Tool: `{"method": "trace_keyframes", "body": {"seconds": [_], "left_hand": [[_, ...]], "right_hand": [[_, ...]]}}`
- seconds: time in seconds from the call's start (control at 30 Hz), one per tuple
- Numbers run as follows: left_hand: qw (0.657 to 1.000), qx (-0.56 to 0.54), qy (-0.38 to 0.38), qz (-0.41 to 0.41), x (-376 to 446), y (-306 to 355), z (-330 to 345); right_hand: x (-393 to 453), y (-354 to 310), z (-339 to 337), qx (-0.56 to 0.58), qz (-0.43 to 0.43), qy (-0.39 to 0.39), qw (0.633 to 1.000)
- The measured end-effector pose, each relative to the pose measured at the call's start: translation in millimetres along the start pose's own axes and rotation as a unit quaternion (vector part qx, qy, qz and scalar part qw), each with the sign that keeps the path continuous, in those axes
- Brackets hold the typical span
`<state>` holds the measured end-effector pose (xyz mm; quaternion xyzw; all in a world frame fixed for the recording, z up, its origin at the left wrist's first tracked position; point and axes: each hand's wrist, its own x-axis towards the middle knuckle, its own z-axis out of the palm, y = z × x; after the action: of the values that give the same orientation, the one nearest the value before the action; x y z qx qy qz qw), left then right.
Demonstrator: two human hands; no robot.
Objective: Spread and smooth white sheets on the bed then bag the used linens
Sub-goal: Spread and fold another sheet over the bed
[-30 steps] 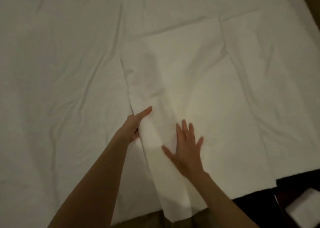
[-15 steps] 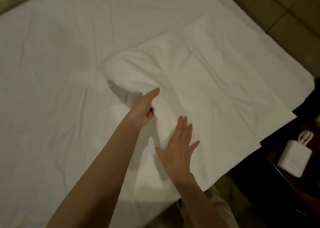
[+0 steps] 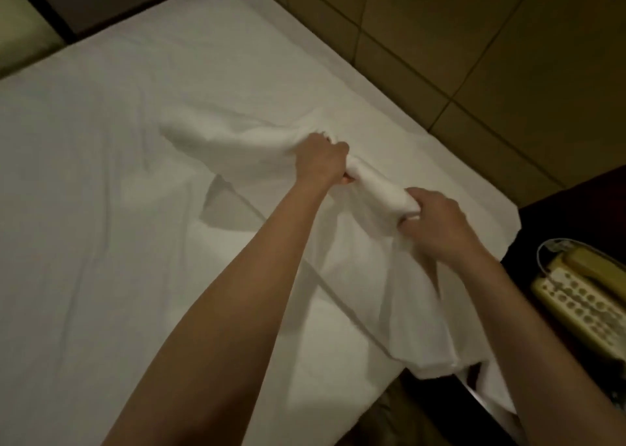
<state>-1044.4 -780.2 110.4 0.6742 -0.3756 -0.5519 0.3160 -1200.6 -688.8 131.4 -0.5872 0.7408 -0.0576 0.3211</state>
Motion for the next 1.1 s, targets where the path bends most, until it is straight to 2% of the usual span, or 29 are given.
{"method": "trace_keyframes", "body": {"seconds": [0.13,0.2,0.27,0.3,0.33,0.4,0.47,0.5,0.53,0.6,0.7,0.77,0.9,1.1], "left_hand": [[0.995,0.079,-0.038,0.047,44.3,31.8,64.2],[0.986,0.111,-0.116,0.048,60.9,35.1,87.9],[0.983,0.07,-0.164,0.038,75.1,20.0,93.4],[0.989,0.033,-0.142,0.028,79.0,5.4,87.4],[0.996,-0.016,-0.082,0.018,81.0,-12.4,78.4],[0.987,-0.124,0.105,0.008,79.8,-56.6,59.8],[0.962,-0.101,0.253,-0.008,68.4,-95.4,44.8],[0.953,-0.089,0.288,-0.034,63.7,-114.4,40.6],[0.947,-0.109,0.292,-0.075,61.0,-128.1,39.7],[0.934,-0.204,0.243,-0.165,66.3,-145.9,41.8],[0.922,-0.32,0.114,-0.187,86.5,-139.5,42.4],[0.915,-0.347,0.076,-0.193,94.7,-136.8,43.4],[0.901,-0.332,0.172,-0.222,94.1,-145.3,39.8],[0.919,-0.284,0.203,-0.183,88.7,-141.1,0.5]], "right_hand": [[90.6,54.7,-47.9,0.031,0.006,-0.025,0.999],[132.0,84.7,-59.5,0.038,0.037,-0.023,0.998],[168.8,116.9,-58.4,0.044,0.08,-0.031,0.995],[184.9,132.1,-53.7,0.048,0.102,-0.048,0.992],[198.2,145.5,-47.5,0.048,0.12,-0.068,0.989],[218.0,164.9,-34.4,0.037,0.135,-0.099,0.985],[229.4,175.9,-23.5,0.03,0.141,-0.108,0.984],[233.7,180.6,-19.5,0.032,0.142,-0.108,0.983],[236.9,183.4,-17.3,0.038,0.14,-0.109,0.983],[242.6,188.1,-16.5,0.048,0.133,-0.121,0.982],[247.7,188.6,-19.3,0.059,0.118,-0.141,0.981],[249.2,186.7,-20.3,0.071,0.112,-0.149,0.98],[243.5,180.0,-22.3,0.095,0.101,-0.157,0.978],[214.2,153.3,-7.7,0.125,0.116,-0.171,0.97]]}}
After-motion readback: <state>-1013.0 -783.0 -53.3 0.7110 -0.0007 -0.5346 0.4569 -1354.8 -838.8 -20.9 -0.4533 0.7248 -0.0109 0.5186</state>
